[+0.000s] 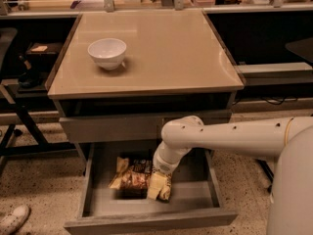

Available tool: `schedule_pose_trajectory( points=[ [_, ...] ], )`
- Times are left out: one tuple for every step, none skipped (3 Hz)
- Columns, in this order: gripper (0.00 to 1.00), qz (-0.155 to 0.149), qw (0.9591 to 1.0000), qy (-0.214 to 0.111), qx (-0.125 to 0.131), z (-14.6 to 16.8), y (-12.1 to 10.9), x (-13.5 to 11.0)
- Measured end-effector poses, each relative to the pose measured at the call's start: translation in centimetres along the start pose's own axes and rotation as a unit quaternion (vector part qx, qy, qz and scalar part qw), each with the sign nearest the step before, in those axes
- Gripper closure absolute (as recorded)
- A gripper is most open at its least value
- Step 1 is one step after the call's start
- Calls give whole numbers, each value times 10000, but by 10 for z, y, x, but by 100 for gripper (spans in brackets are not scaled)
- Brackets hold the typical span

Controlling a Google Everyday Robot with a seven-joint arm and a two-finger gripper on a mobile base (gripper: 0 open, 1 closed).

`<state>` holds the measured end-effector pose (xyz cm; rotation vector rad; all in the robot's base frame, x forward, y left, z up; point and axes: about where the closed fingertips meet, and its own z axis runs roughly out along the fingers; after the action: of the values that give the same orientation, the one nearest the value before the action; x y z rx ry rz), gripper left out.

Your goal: Pick brown chip bag from middle drawer and place on counter

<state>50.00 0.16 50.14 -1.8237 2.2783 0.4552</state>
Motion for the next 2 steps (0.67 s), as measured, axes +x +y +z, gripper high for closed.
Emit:
schedule_pose_trajectory(
  points=[
    [0, -17, 9999, -85, 117, 30, -18, -10],
    [0, -25, 9997, -134, 203, 58, -33, -17]
  ],
)
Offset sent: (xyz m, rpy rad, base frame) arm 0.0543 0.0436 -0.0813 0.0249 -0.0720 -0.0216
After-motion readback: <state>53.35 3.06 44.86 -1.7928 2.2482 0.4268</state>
